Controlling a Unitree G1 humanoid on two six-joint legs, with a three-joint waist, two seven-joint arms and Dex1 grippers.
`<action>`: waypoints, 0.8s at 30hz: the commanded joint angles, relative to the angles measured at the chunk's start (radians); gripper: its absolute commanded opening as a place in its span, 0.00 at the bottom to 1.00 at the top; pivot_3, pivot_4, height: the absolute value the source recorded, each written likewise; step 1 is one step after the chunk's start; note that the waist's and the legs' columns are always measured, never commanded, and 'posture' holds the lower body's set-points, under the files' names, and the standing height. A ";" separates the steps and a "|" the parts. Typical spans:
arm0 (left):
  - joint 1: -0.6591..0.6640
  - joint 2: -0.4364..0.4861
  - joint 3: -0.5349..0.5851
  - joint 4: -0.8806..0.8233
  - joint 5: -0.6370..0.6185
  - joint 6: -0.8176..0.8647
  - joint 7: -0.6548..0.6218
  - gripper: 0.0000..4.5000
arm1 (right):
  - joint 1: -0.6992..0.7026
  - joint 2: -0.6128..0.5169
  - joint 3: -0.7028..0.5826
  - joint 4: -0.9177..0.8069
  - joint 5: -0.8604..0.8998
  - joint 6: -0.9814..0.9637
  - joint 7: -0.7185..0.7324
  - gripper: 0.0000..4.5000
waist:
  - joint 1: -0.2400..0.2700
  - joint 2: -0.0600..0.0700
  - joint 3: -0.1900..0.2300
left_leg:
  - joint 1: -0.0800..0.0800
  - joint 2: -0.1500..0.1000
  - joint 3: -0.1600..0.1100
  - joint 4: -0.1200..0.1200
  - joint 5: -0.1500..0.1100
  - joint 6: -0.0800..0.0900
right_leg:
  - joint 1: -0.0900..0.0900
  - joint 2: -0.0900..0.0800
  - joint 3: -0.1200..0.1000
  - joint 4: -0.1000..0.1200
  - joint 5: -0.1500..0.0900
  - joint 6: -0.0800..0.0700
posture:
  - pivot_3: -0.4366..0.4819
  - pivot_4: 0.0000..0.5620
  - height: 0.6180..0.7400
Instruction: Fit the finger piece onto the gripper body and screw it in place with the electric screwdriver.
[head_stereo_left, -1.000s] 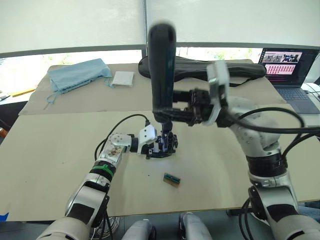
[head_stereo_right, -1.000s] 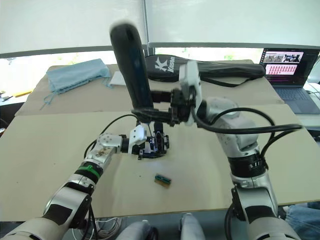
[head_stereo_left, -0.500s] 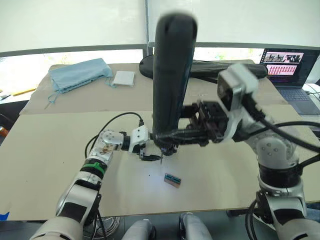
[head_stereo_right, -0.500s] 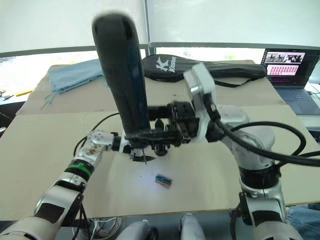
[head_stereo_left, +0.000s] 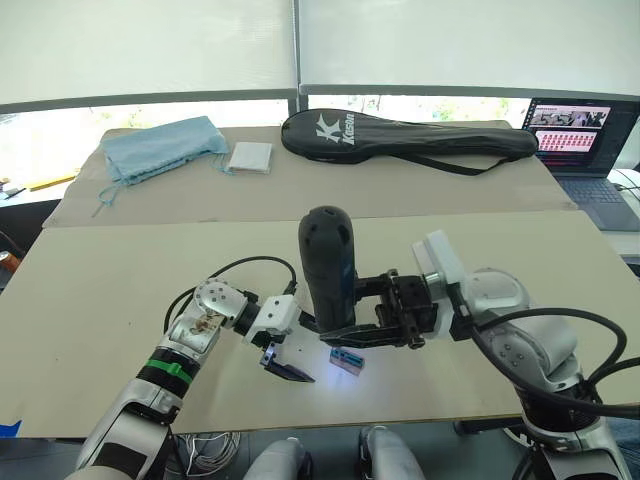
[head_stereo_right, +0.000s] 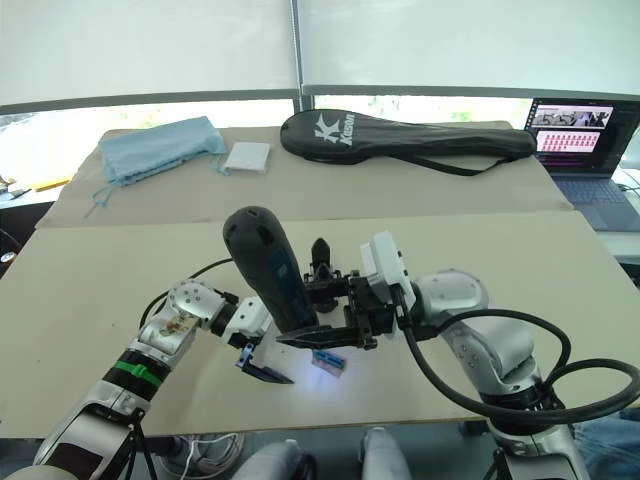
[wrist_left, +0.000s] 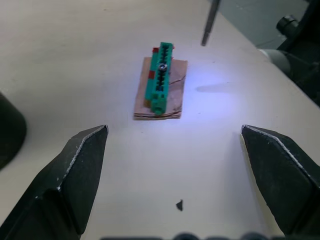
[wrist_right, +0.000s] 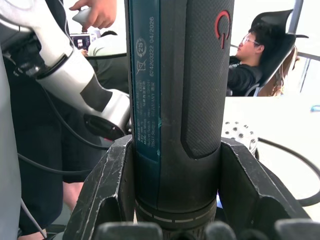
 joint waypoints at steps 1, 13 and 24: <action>0.023 0.001 0.008 -0.078 -0.047 0.035 0.004 1.00 | -0.002 0.000 -0.036 -0.046 0.017 -0.040 -0.005 0.42 | 0.000 0.000 0.000 | 0.000 0.000 0.000 0.000 0.000 0.000 | 0.000 0.000 0.000 0.000 0.000 0.000 | 0.48 0.27 0.96; 0.017 -0.052 -0.010 -0.017 -0.018 -0.013 0.081 1.00 | 0.013 0.008 -0.058 -0.014 0.006 -0.063 -0.049 0.42 | 0.005 0.000 0.000 | 0.001 0.000 0.000 0.000 0.000 0.000 | 0.001 0.000 0.000 -0.001 0.000 0.000 | 0.48 0.27 0.96; 0.019 -0.066 -0.013 -0.019 -0.025 -0.016 0.091 1.00 | 0.037 -0.002 -0.069 -0.014 -0.003 -0.064 -0.043 0.42 | 0.005 0.000 0.000 | 0.001 0.000 0.000 0.000 0.000 0.000 | 0.001 0.000 0.000 0.000 0.000 0.000 | 0.48 0.27 0.96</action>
